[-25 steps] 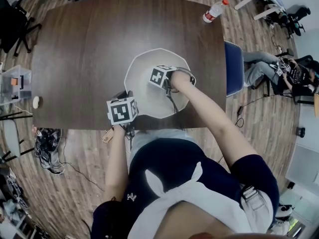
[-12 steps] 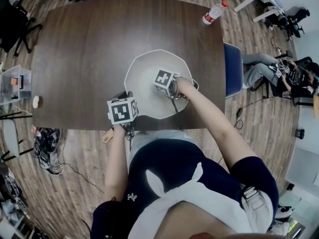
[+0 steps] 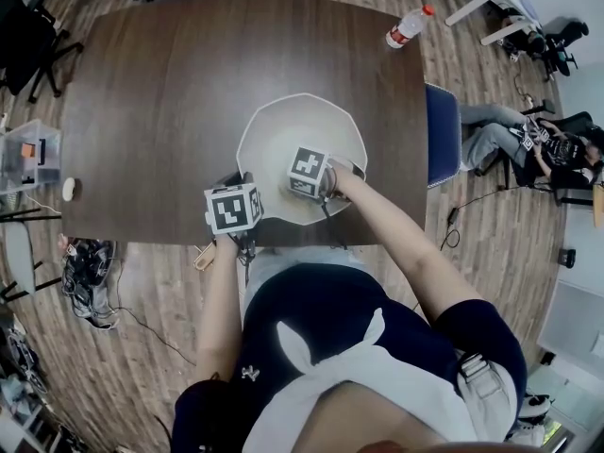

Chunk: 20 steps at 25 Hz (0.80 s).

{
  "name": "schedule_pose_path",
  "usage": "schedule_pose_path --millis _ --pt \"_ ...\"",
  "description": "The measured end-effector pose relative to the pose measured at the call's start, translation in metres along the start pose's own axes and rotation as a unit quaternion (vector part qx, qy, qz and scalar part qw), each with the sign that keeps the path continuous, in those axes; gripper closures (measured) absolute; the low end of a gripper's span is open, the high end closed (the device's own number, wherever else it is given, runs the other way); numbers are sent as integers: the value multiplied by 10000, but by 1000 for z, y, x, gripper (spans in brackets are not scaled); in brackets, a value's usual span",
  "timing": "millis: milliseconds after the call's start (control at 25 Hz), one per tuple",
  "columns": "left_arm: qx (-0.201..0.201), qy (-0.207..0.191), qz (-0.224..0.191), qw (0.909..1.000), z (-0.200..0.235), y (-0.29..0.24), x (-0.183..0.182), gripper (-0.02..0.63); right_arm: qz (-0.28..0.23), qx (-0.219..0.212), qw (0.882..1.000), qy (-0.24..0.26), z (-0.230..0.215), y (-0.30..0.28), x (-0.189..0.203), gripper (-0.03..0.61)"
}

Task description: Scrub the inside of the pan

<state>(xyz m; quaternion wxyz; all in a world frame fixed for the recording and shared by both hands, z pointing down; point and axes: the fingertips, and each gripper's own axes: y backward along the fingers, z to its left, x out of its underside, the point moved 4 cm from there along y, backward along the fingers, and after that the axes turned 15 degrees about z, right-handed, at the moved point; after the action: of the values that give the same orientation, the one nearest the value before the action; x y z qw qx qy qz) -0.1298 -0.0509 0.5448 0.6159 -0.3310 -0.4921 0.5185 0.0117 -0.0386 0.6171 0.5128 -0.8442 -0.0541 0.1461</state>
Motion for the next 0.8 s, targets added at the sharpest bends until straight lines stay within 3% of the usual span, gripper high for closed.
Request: schedule_pose_path --millis 240,480,800 --pt "14 51 -14 10000 1 0 2 549 -591 477 9969 215 9 2 -23 517" --pt "20 58 -36 10000 2 -1 3 549 -1361 812 9873 79 9 10 -45 517" --pt "18 64 -32 10000 2 -2 2 549 -1693 1922 9659 369 -8 33 -70 515"
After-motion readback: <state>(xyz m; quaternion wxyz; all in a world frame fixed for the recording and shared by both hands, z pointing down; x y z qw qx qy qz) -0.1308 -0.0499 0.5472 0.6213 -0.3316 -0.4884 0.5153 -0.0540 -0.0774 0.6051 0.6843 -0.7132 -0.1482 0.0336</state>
